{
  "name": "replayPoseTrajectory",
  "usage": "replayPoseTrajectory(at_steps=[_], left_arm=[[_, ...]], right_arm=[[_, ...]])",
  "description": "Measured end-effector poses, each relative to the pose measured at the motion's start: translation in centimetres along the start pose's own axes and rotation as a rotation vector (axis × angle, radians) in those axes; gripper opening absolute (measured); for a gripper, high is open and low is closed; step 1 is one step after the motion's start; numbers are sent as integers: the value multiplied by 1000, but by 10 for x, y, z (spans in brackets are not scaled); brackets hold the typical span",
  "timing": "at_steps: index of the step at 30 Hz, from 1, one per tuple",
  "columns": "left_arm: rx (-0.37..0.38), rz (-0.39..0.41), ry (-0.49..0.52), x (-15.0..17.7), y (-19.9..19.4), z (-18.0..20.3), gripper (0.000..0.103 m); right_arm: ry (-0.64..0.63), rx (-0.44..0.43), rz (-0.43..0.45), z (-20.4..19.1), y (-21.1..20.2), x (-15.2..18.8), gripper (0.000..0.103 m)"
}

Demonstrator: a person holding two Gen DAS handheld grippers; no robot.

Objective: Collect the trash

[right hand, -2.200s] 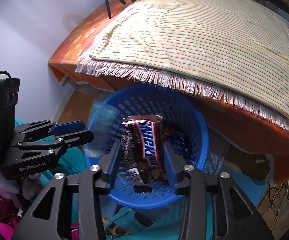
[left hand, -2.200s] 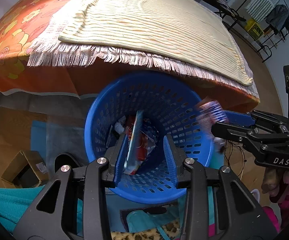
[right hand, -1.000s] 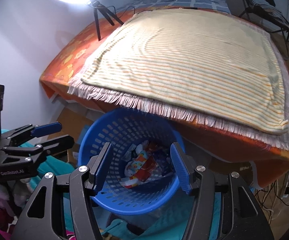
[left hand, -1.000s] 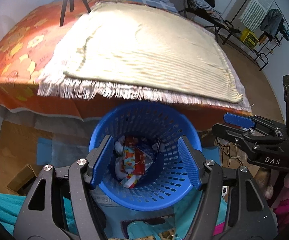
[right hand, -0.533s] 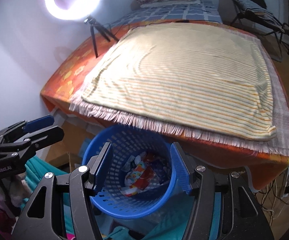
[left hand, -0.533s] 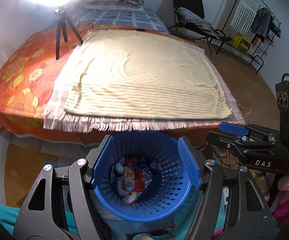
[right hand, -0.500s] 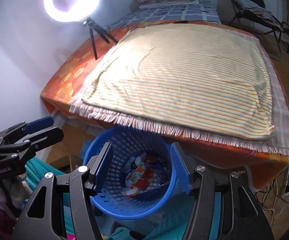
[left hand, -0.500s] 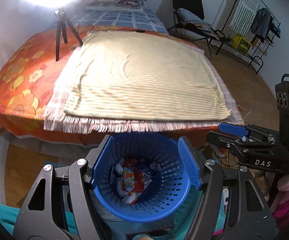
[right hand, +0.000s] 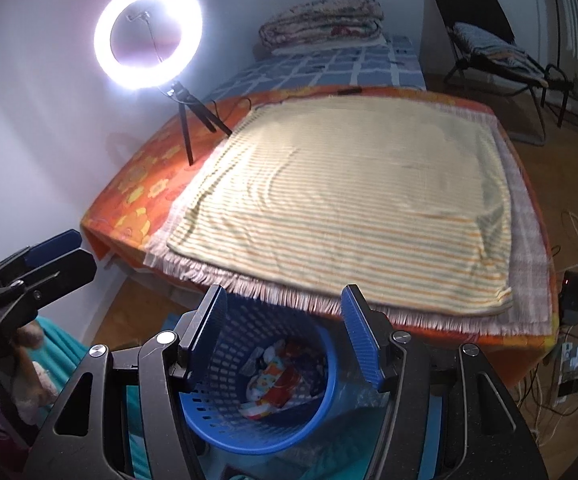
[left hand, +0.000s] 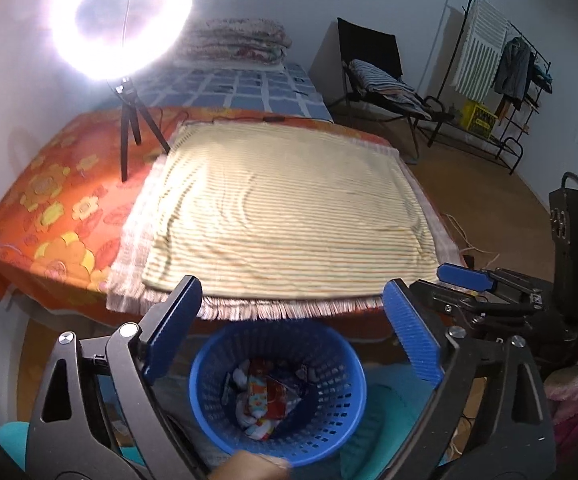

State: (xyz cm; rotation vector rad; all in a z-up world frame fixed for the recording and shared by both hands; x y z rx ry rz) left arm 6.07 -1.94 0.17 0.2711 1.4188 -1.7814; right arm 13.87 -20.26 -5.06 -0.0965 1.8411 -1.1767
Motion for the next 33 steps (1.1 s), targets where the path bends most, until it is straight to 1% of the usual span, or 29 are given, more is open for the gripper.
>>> replayPoseTrajectory(at_steps=[1,3,4,7,10,15,33], left_arm=[[-3,0,7,-1,0,1,94],[-9,-1,11,-3,-1,4,94],[-12,-2,10,-4,-1,4,94],[-21,-5,0,-6,-1,4,95],[-25,3,-11,-8,-2,4,98],[-34,-5,-38,-10,-1,0,98],[-28,1,-49,-12,-5,2,99]], right_arm=[[-6,2,4,-1,-1,-1,60],[-19,10,13,-2,-4,-5,65],[-27,18,20,-3,-5,-6,66],[-46,35,29,-4,-8,-9,66],[-51,44,36,-3,-12,-11,66],[-50,58,40,-2,-14,-12,67],[-23,64,45,1,-16,-15,67]])
Point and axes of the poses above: each gripper's, at about its wrist camera, not at the fingertips, and y roughly the way its jaws point, z to its right, x to its underside, the point moved 5 cm from there along y, roughly the way its jaws point, and after that the axes turned 15 degrees about -y, right-handed, at the moved point
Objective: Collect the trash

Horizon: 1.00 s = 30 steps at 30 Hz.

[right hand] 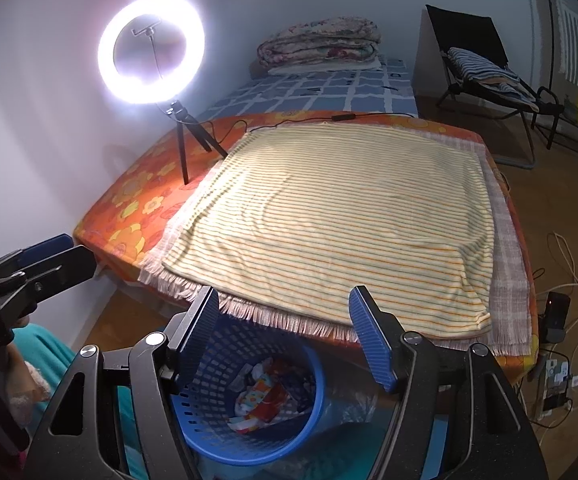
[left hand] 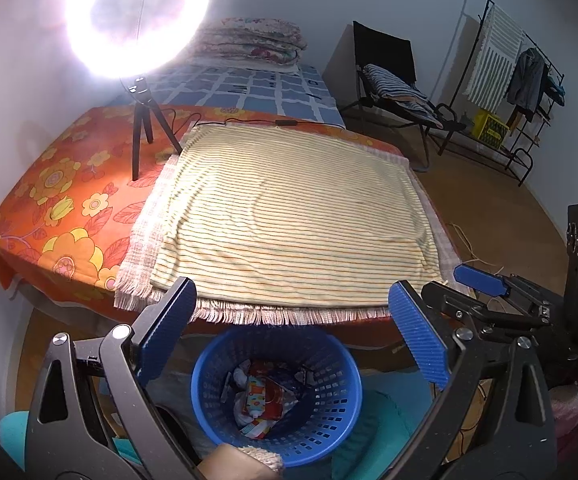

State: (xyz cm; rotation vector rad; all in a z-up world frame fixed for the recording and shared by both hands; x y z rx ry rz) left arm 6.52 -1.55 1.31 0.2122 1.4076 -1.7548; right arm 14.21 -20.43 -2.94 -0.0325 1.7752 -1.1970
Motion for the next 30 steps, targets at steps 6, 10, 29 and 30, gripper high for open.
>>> replayPoseTrajectory(at_steps=[6,10,29,30], left_arm=[[3,0,-3,0,-1,1,99],[3,-1,-4,0,-1,1,99],[3,0,-6,0,-2,0,99],[4,-1,-5,0,-1,0,99]], right_arm=[[2,-3,-1,2,-1,0,67],[0,-1,-2,2,-1,0,67],[9,-9,-9,2,0,1,67],[11,-11,-9,2,1,1,67]])
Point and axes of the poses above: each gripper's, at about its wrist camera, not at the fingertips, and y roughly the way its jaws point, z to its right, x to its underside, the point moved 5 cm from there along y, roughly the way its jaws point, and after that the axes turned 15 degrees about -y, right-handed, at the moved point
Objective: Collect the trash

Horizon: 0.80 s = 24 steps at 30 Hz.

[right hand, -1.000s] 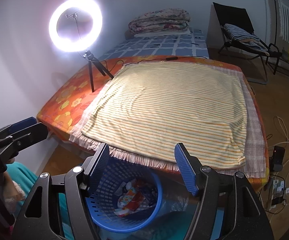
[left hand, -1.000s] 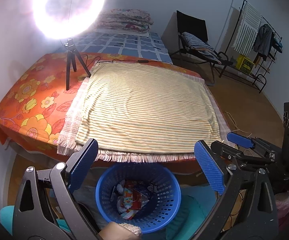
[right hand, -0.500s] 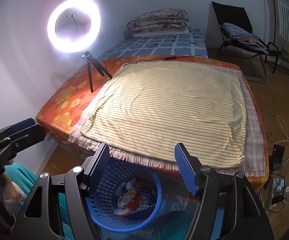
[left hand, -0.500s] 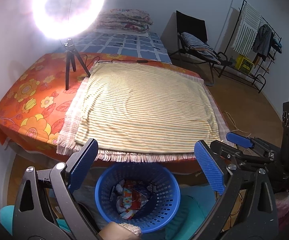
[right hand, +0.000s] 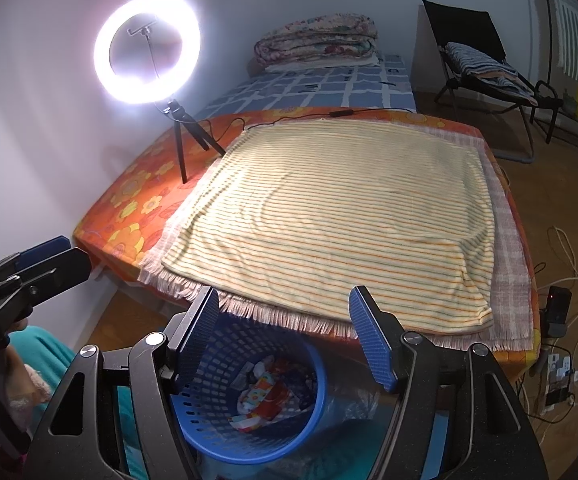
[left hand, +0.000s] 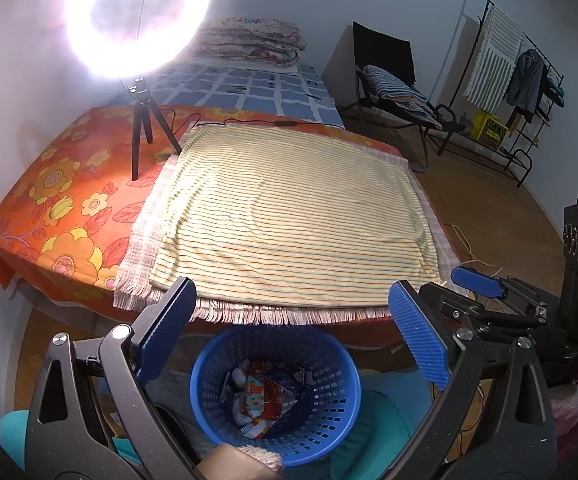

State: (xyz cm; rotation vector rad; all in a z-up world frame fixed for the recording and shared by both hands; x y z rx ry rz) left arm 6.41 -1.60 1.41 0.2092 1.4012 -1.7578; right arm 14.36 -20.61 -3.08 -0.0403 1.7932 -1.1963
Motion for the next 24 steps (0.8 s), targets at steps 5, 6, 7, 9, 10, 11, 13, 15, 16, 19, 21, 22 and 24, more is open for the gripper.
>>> replayPoseTrajectory(at_steps=[5,6,7,9,10,11,13,15,16,19,21,22,24], left_arm=[[0,0,1,0,0,0,99],[0,0,2,0,0,0,99],[-1,1,1,0,0,0,99],[-1,0,0,0,0,0,99],[0,0,-1,0,0,0,99],[0,-1,-1,0,0,0,99],[-4,-2,-1,0,0,0,99],[-8,-5,-3,0,-1,0,99],[-9,-6,-4,-1,-1,0,99],[-14,-9,-6,-1,0,-1,99],[-11,-14,-7,-1,1,-1,99],[-11,-15,-7,0,1,-2,99],[-11,-16,-9,0,2,-3,99]], right_arm=[[2,-2,-2,-1,1,1,67],[2,-2,-3,-1,1,1,67],[2,-2,-2,0,1,1,67],[3,-2,-2,0,1,1,67],[3,-1,-3,0,1,1,67],[5,-1,-4,0,1,1,67],[6,-4,-6,-1,2,2,67],[6,-2,-9,-1,3,3,67],[7,-3,-10,-1,3,3,67],[11,-4,-15,-1,5,4,67],[13,-6,-17,0,6,4,67],[13,-7,-18,0,6,4,67],[14,-7,-21,0,7,4,67]])
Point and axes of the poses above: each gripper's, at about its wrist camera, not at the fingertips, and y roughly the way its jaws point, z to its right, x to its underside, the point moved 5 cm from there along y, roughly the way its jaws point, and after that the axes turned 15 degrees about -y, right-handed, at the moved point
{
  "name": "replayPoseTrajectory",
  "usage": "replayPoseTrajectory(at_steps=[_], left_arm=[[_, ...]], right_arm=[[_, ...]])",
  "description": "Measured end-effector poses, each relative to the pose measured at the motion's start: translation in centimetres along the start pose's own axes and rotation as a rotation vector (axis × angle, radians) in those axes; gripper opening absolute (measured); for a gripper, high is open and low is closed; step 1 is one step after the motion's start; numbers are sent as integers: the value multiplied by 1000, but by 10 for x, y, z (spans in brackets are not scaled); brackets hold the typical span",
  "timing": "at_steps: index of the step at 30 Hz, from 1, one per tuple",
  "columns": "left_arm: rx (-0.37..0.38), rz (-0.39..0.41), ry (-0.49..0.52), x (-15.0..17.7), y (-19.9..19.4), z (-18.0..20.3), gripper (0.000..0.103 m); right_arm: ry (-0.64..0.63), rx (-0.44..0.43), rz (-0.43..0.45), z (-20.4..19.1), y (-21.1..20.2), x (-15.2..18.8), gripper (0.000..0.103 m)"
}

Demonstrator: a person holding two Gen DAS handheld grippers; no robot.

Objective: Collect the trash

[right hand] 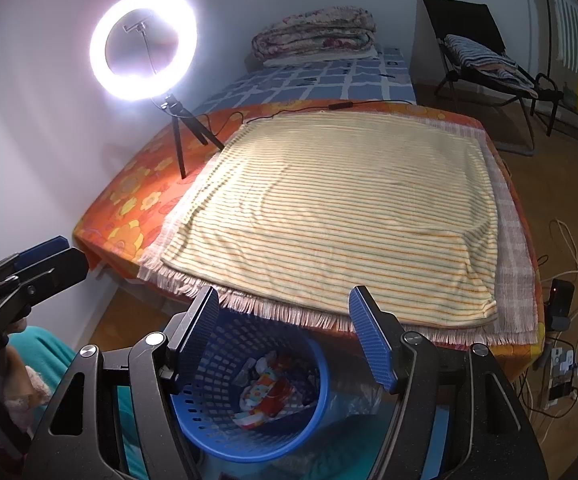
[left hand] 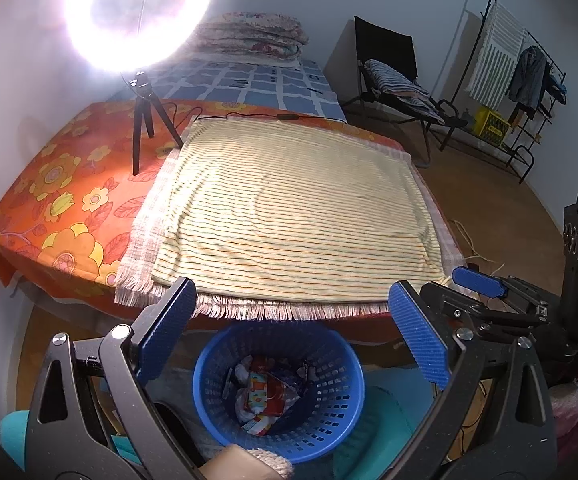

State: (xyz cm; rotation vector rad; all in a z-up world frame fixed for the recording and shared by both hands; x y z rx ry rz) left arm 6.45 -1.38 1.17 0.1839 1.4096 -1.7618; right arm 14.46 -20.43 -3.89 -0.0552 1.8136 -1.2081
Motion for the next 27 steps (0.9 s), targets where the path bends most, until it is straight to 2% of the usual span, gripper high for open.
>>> replayPoseTrajectory(at_steps=[6,27], left_arm=[[29,-30,-23,2,7,-3,99],[-14,-37,22,-2,35,4,99]], right_arm=[[9,-9,-11,0,4,2,67],[57,-9,-50,14,24,8,67]])
Point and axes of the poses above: each gripper's, at about its wrist camera, not at the fingertips, and y roughly the way its jaws point, z to its right, x to its underside, the point moved 5 cm from there along y, roughly the way its jaws point, and after that the axes turned 15 degrees about -y, right-handed, at the moved point
